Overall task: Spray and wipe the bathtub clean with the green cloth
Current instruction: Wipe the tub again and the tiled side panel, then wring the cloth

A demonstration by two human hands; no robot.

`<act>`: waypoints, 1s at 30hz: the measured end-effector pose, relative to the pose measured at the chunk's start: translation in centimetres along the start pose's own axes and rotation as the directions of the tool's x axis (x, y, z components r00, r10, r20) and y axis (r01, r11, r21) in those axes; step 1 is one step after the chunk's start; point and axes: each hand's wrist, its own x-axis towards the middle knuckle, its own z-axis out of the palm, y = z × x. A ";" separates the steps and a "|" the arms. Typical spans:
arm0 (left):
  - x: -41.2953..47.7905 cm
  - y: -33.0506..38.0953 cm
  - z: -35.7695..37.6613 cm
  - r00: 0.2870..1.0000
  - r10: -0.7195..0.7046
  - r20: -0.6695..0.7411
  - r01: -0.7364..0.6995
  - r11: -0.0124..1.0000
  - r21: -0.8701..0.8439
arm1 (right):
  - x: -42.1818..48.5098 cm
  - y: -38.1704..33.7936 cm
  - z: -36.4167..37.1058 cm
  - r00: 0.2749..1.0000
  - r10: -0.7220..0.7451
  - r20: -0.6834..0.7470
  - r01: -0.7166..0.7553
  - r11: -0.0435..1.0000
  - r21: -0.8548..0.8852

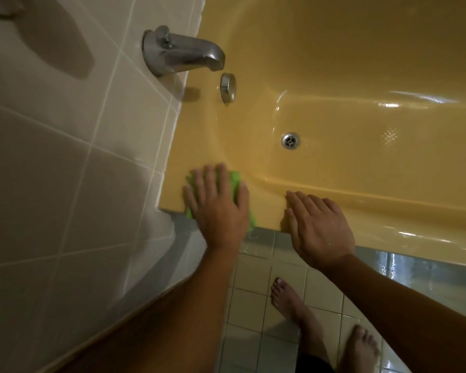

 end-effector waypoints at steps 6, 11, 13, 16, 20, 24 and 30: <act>-2.3 2.2 0.3 0.875 0.479 0.073 -0.475 0.877 -0.067 | -0.4 1.2 -0.2 0.998 -0.060 -0.008 0.060 0.998 0.020; -1.0 1.5 0.2 0.991 0.104 0.085 -0.110 0.992 0.065 | -0.5 3.2 -1.0 0.996 -0.089 0.025 0.089 0.996 -0.031; -2.5 4.2 0.3 0.994 0.067 0.087 -0.072 0.996 0.059 | -0.8 4.1 -1.2 0.996 -0.085 0.027 0.086 0.995 -0.042; -5.7 8.0 0.6 0.955 0.261 0.143 -0.268 0.963 0.032 | -2.1 6.1 -1.2 0.995 -0.098 0.026 0.100 0.993 -0.069; -6.8 8.2 0.9 0.944 0.295 0.147 -0.300 0.954 0.017 | -4.6 9.9 -1.8 0.998 -0.061 0.027 0.063 0.994 -0.087; -5.9 7.0 0.9 0.991 0.050 0.123 -0.056 0.998 0.043 | -7.0 13.1 -2.6 0.998 -0.062 0.031 0.064 0.993 -0.100; -11.8 18.0 2.6 0.974 0.195 0.116 -0.198 0.980 0.015 | -10.7 16.2 -2.5 0.999 0.001 -0.041 -0.004 0.998 -0.064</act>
